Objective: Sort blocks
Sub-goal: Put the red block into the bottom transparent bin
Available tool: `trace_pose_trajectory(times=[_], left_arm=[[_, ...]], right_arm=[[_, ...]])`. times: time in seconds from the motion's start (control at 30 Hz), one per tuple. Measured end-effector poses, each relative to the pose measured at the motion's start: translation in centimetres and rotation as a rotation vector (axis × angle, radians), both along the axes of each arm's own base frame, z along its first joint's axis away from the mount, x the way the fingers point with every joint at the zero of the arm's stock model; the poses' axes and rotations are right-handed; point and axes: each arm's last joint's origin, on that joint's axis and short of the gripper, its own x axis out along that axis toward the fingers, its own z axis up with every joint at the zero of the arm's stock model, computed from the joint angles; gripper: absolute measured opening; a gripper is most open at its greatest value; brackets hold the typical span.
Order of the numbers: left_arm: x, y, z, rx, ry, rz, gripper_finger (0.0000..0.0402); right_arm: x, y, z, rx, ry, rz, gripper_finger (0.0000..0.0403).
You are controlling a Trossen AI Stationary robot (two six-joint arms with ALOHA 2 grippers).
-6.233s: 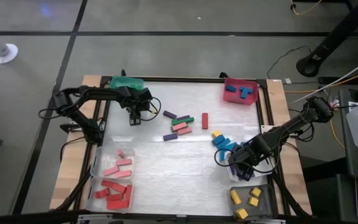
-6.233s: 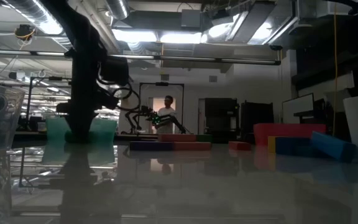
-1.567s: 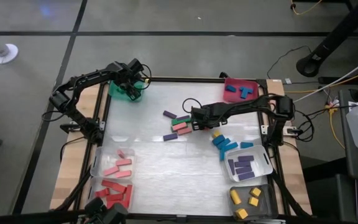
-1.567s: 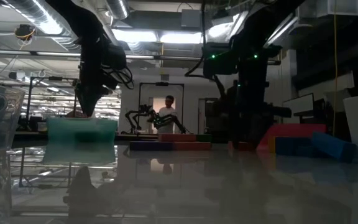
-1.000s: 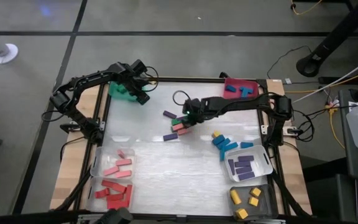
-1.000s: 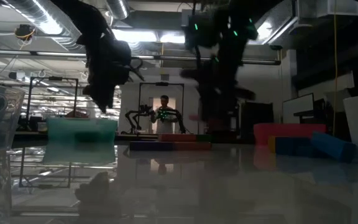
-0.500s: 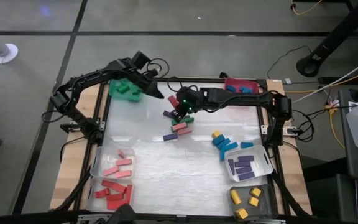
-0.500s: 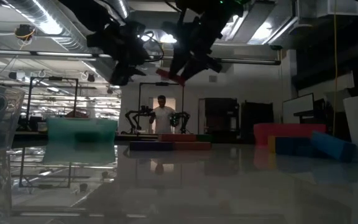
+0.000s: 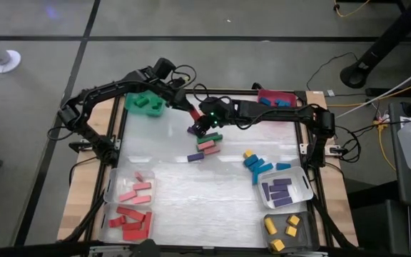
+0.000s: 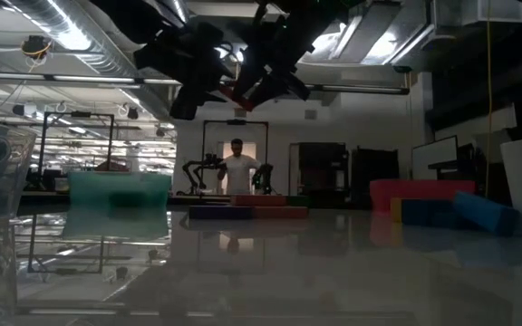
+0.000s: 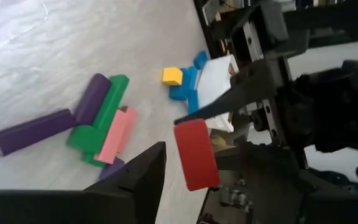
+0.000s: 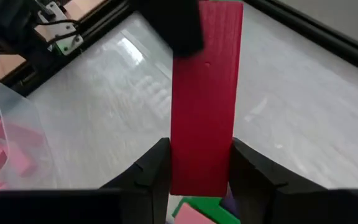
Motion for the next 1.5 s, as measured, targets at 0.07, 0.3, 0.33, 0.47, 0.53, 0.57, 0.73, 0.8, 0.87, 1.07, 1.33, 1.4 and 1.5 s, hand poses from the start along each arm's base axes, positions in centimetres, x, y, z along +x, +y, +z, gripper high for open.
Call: trace_pose_trajectory(times=[0.07, 0.3, 0.33, 0.47, 0.53, 0.57, 0.73, 0.8, 0.87, 1.07, 1.33, 1.4, 1.5], left_arm=[[0.3, -0.4, 0.0, 0.001, 0.000, -0.015, 0.0194], [0.8, -1.0, -0.1, 0.022, 0.016, -0.025, 0.0122], [0.8, -1.0, -0.1, 0.024, 0.020, -0.021, 0.0104], [0.8, -1.0, -0.2, 0.014, 0.030, -0.006, 0.0040], [0.8, -0.9, -0.2, 0.014, 0.030, -0.006, 0.0040], [0.8, -0.9, -0.2, 0.016, 0.029, -0.008, 0.0040], [0.8, -1.0, -0.2, 0.040, 0.013, -0.034, 0.0040], [0.7, -1.0, -0.2, 0.043, 0.010, -0.042, 0.0040], [0.7, -1.0, -0.2, 0.049, 0.014, -0.049, 0.0040], [-0.6, -1.9, -1.2, 0.050, 0.119, -0.141, 0.0040], [-4.1, -5.8, -2.1, -0.046, 0.320, -0.508, 0.0040], [-4.8, -7.5, -1.7, -0.085, 0.361, -0.638, 0.0041], [-4.7, -9.6, -1.4, -0.030, 0.338, -0.749, 0.0041]], right_arm=[[0.1, 0.0, 0.1, -0.010, -0.009, 0.007, 0.0133], [0.2, -0.1, 0.3, -0.017, -0.031, 0.008, 0.0133], [0.2, -0.1, 0.3, -0.017, -0.032, 0.008, 0.0133], [0.2, -0.1, 0.3, -0.026, -0.032, 0.003, 0.0134], [0.2, -0.1, 0.3, -0.024, -0.030, 0.004, 0.0137], [0.2, -0.1, 0.3, -0.022, -0.029, 0.005, 0.0141], [0.2, 0.1, 0.3, 0.041, -0.039, 0.069, 0.0185], [0.2, 0.2, 0.3, 0.057, -0.040, 0.088, 0.0205], [0.2, 0.3, 0.2, 0.071, -0.042, 0.103, 0.0223], [0.3, 0.7, 0.2, 0.156, -0.055, 0.201, 0.0252], [0.2, 2.2, 0.1, 0.327, -0.052, 0.401, 0.0241], [0.1, 2.7, -0.1, 0.319, -0.029, 0.426, 0.0239], [-0.1, 3.6, -0.4, 0.305, 0.016, 0.461, 0.0239]])
